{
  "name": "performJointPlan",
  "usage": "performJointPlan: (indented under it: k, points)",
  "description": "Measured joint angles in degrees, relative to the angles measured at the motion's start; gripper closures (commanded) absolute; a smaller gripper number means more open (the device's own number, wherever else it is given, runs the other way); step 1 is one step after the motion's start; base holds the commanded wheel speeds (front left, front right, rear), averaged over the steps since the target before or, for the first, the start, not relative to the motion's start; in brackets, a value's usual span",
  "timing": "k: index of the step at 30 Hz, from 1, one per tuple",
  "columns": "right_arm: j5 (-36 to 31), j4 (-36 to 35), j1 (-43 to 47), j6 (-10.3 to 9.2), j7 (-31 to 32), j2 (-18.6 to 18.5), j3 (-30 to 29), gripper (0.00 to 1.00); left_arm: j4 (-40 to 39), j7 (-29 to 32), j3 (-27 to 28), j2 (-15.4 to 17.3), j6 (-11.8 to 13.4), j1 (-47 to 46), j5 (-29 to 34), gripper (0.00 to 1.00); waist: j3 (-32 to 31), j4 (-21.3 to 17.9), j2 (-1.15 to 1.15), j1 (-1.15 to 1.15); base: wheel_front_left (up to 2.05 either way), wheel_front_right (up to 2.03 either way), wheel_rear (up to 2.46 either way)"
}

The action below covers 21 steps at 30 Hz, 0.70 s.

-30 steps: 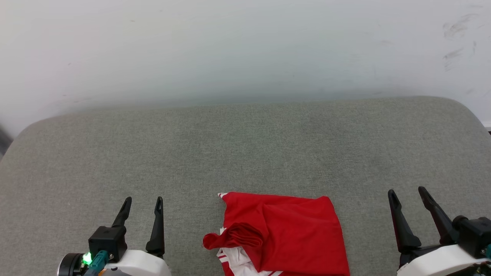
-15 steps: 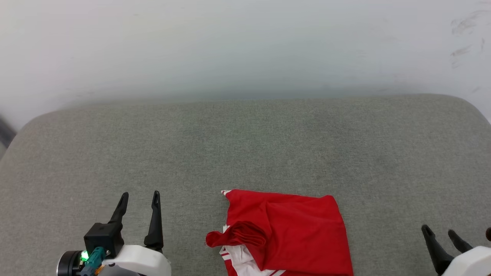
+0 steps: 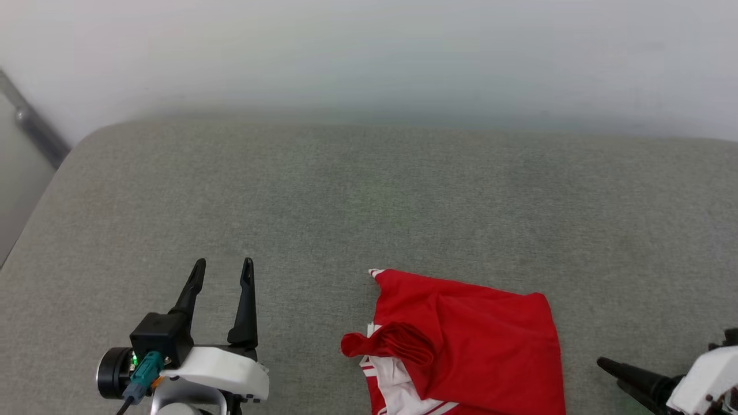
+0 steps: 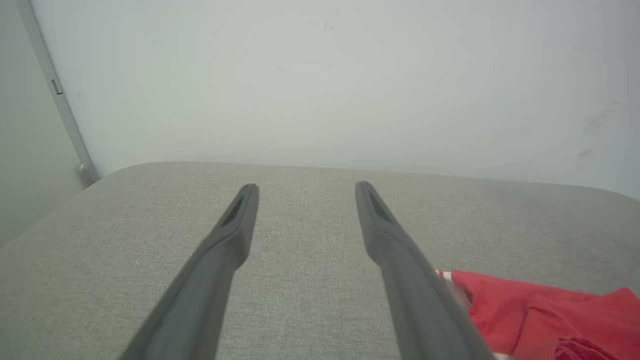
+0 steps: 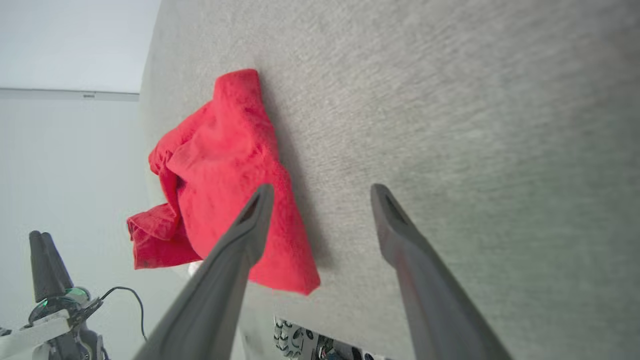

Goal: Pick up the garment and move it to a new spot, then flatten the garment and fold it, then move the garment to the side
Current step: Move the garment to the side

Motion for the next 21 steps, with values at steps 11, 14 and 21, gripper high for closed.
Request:
performJointPlan:
  k: [11, 14, 21]
  points:
    - [7.8, 13.2, -8.4, 0.04, 0.8, 0.3, 5.0, 0.0, 0.7, 0.0, 1.5, -2.5, -2.6, -1.8, 2.5, 0.0, 3.5, 5.5, 0.0, 0.01, 0.0, 0.0, 0.0]
    - [8.6, 15.3, -9.5, 0.05, 0.3, 0.2, 6.2, 0.95, 1.3, 0.0, 2.5, -3.0, -3.3, -1.8, 2.7, 0.0, 3.9, 6.1, 0.0, 0.0, 0.0, 0.0, 0.0]
    - [7.6, 15.6, -9.7, 0.0, -1.2, 0.4, 9.6, 1.0, 2.3, 0.0, 3.6, -3.9, -4.0, -1.2, 3.9, 0.0, 2.3, 5.3, 0.0, 0.01, 0.0, 0.0, 0.0]
